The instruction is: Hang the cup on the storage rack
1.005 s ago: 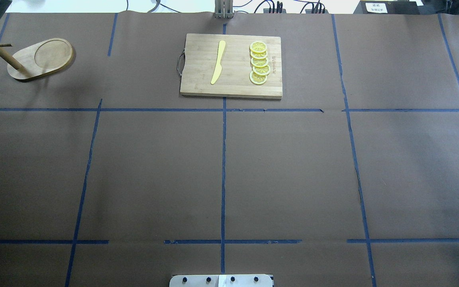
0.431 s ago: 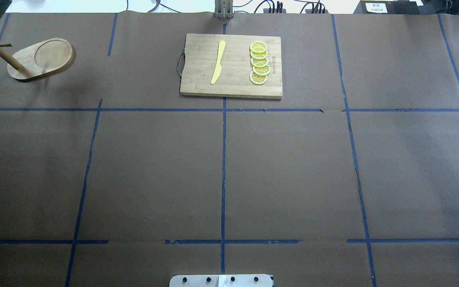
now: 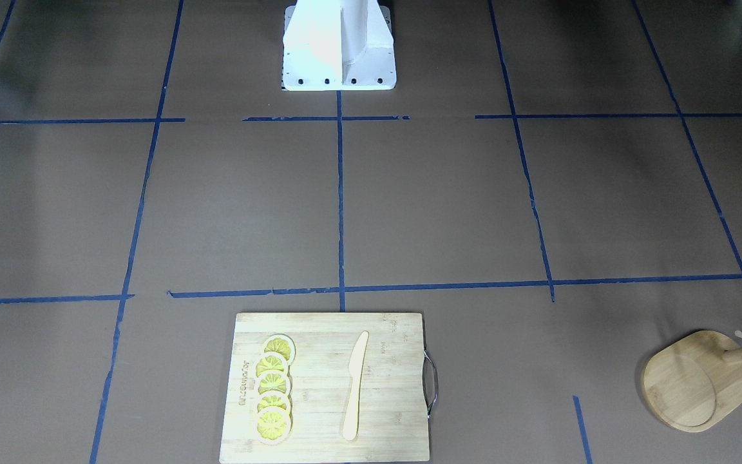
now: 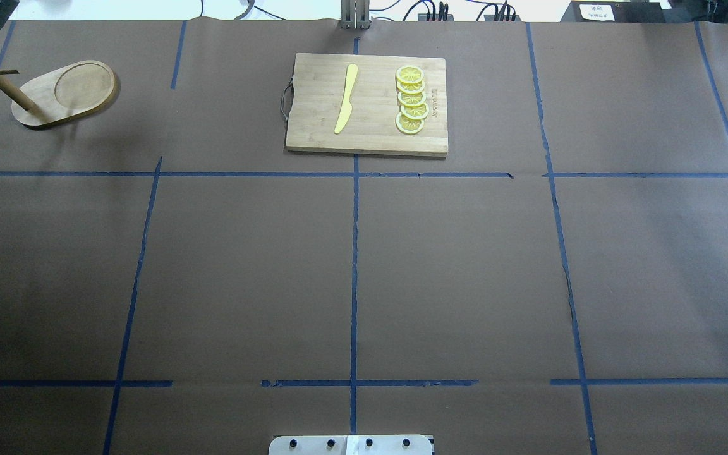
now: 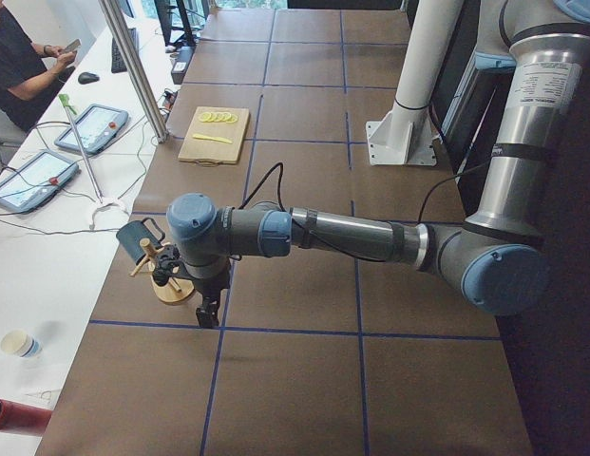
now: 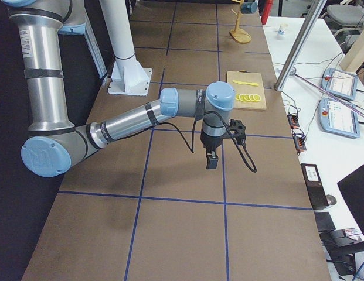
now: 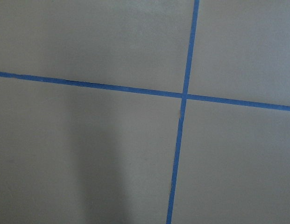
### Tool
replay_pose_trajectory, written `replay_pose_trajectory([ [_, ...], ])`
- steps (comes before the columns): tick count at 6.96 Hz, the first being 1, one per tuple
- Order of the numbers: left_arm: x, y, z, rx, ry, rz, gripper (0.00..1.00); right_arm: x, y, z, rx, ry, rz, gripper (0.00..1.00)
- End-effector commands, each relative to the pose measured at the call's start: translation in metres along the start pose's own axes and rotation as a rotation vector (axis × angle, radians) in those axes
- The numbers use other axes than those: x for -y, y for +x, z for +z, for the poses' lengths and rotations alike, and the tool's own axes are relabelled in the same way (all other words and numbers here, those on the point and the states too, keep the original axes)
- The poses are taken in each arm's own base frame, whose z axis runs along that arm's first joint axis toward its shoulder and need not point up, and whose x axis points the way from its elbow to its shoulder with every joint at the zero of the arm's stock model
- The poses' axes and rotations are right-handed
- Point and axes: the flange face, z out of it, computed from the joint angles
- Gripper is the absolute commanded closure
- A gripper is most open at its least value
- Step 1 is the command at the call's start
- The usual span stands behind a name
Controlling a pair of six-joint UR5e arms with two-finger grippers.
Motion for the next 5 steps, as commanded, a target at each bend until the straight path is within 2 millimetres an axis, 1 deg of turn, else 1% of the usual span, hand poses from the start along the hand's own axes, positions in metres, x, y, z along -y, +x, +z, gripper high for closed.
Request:
replay_pose_trajectory([
  [1,-0.030,-0.014,0.024,-0.036,-0.042,-0.029,0.00,-0.005,0.030,0.000,0.087,0.007,0.077,0.00],
  [3,-0.030,-0.012,0.024,-0.057,-0.045,-0.038,0.00,-0.035,0.059,0.012,0.094,-0.003,0.111,0.00],
  [4,-0.030,-0.011,0.023,-0.056,-0.039,-0.032,0.00,-0.050,0.068,0.023,0.087,-0.024,0.082,0.00],
  [5,-0.029,-0.011,0.022,-0.056,-0.037,-0.031,0.00,-0.059,0.076,0.035,0.088,-0.045,0.088,0.00],
])
